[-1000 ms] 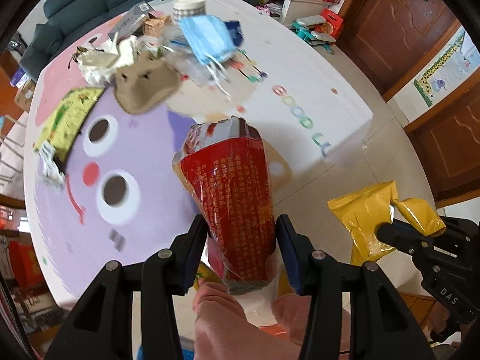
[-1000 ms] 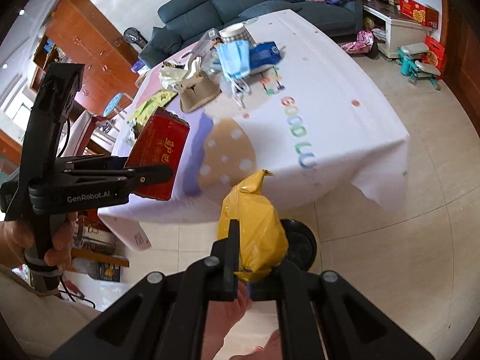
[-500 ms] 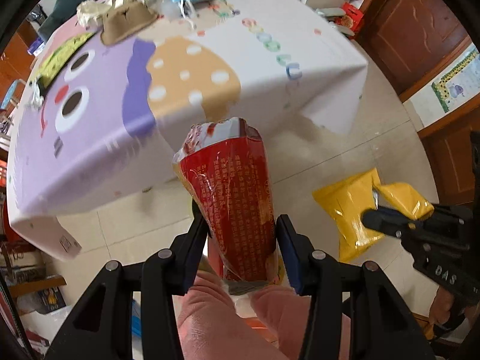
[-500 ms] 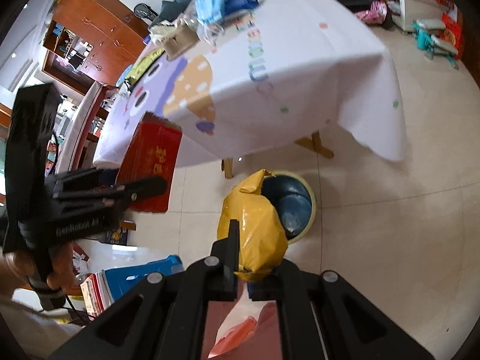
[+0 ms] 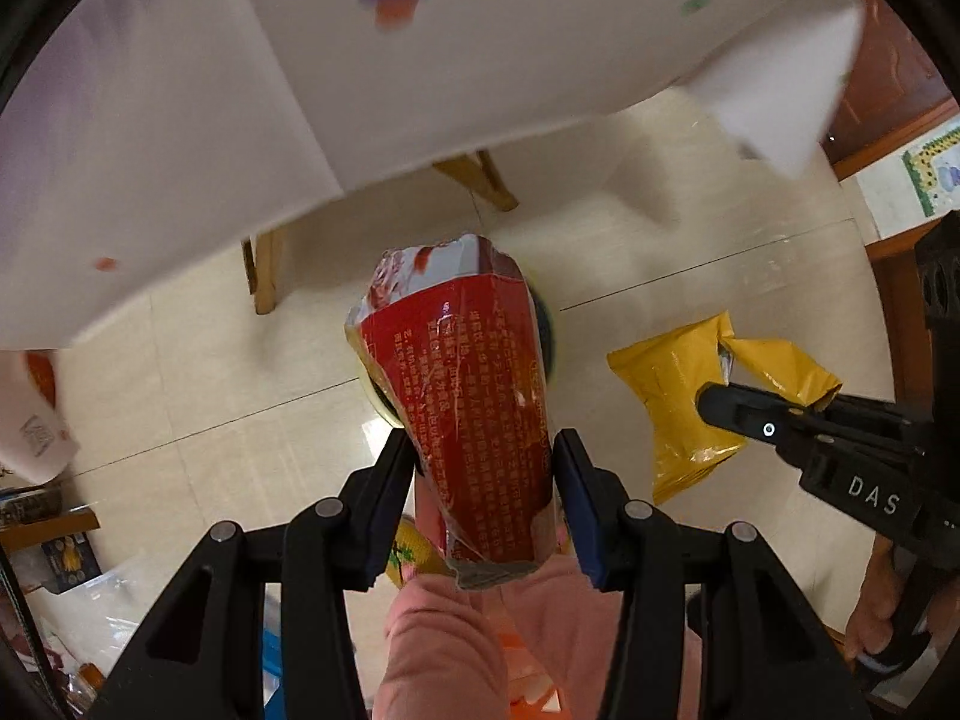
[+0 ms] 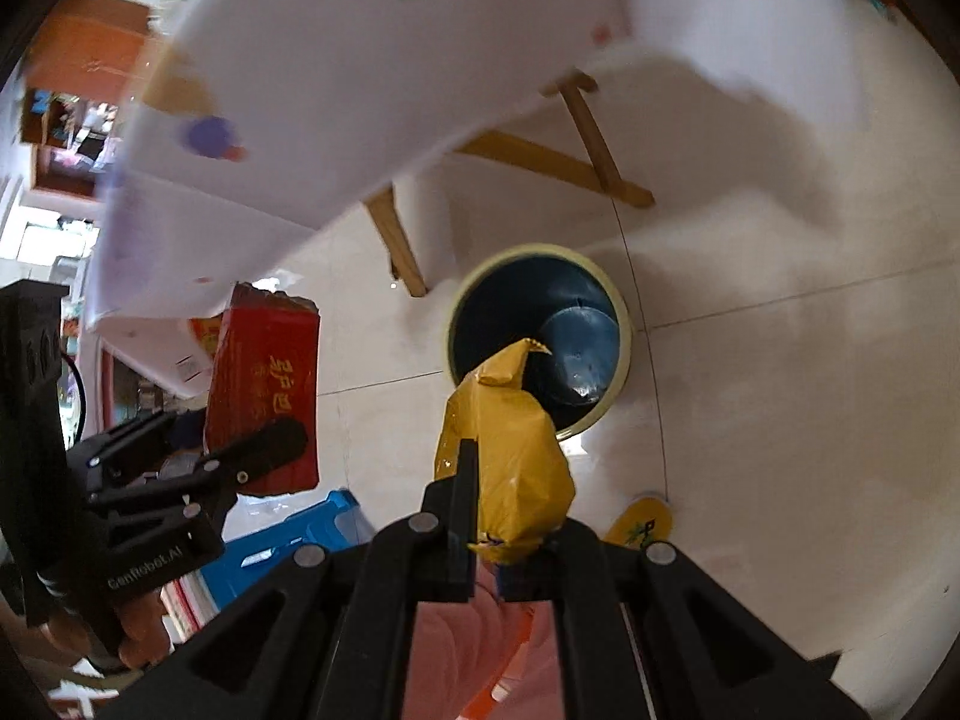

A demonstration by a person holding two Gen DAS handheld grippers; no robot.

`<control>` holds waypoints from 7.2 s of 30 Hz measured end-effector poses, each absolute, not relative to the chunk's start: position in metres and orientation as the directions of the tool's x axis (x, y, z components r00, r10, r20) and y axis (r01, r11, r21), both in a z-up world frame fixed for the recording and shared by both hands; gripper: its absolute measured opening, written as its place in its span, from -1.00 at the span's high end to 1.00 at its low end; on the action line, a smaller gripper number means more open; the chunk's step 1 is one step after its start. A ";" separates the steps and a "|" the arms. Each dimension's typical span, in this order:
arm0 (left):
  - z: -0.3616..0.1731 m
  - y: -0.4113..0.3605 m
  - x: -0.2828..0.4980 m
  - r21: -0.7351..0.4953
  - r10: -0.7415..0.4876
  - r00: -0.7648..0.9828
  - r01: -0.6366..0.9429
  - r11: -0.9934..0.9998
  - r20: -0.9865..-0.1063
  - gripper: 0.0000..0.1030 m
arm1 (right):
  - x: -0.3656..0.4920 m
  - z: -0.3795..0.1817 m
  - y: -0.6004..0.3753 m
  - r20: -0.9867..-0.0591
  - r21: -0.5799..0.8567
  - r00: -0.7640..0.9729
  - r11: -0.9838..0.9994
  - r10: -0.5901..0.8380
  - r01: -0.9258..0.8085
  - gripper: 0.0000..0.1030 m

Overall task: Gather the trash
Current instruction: 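Open both tools to drop the red and yellow bags into the bin, then move both open tools back toward the table trash, then grasp the white wrapper with the left tool while the right tool grasps the blue mask, then carry the white wrapper and blue mask over the trash bin with both tools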

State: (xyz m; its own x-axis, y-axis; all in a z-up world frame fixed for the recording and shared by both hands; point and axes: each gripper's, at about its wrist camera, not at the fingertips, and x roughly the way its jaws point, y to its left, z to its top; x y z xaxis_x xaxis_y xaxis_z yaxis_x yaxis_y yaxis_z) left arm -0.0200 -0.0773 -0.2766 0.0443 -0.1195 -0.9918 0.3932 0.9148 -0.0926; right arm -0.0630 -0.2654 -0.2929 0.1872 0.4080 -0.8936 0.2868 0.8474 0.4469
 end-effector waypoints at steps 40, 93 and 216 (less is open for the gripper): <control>-0.361 -0.046 -0.007 0.059 -0.028 0.242 0.346 0.936 -0.970 -0.41 | -0.047 -0.407 -0.211 -0.909 0.396 0.276 0.854 0.313 0.336 0.45; 0.052 0.054 0.005 0.078 0.163 0.547 -0.174 0.982 -0.821 -0.41 | 0.017 0.021 -0.176 -0.810 0.311 0.452 0.927 0.373 -0.209 0.45; -0.032 -0.013 0.026 -0.178 -0.190 0.396 0.065 0.982 -0.898 0.66 | 0.019 -0.004 -0.236 -0.750 0.454 0.478 0.881 0.457 -0.131 0.90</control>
